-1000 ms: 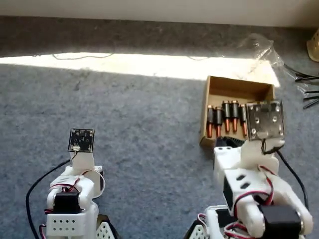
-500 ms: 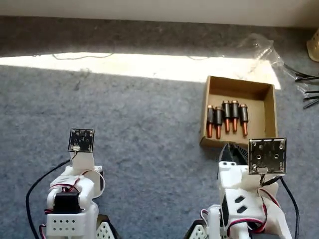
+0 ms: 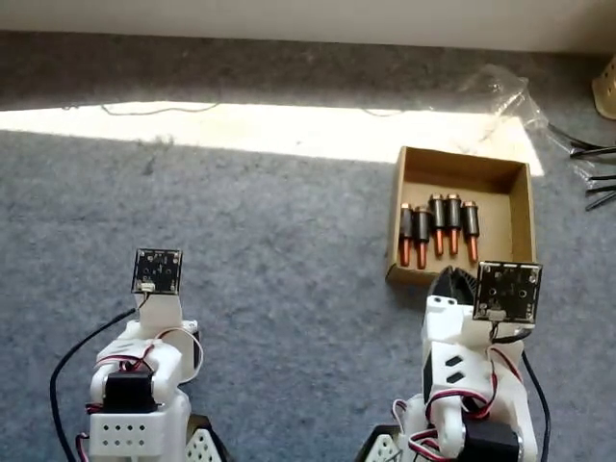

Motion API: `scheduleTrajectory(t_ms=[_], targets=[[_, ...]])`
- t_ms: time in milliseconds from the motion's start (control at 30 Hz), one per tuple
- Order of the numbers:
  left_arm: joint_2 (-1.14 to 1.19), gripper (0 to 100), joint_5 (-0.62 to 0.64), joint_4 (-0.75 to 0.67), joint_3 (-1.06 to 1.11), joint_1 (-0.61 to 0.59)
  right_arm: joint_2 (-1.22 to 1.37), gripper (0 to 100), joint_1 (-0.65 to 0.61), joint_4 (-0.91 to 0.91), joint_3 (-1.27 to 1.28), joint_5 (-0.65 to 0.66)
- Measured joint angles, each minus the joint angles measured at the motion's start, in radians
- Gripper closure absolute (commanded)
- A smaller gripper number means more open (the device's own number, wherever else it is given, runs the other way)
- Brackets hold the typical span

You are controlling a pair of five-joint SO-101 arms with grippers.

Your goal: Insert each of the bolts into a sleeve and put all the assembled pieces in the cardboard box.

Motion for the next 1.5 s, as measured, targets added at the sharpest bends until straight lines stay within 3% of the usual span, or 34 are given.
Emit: scheduleTrajectory(t_ms=[233, 700, 933, 1167, 1500], targets=[[0.000, 99, 0.000, 0.000, 0.000, 0.000, -0.031, 99.3, -0.089, 0.000, 0.103, 0.000], [0.000, 99, 0.000, 0.000, 0.000, 0.000, -0.031, 99.3, -0.092, -0.092, 0.489, 0.002], [0.000, 99, 0.002, 0.000, 0.000, 0.000, -0.031, 99.3, -0.138, -0.092, 0.496, -0.003], [0.000, 99, 0.002, 0.000, 0.000, 0.000, -0.031, 99.2, -0.187, -0.100, 0.496, -0.130], [0.000, 99, 0.002, 0.000, 0.000, 0.000, -0.031, 99.2, -0.196, -0.094, 0.496, -0.137]])
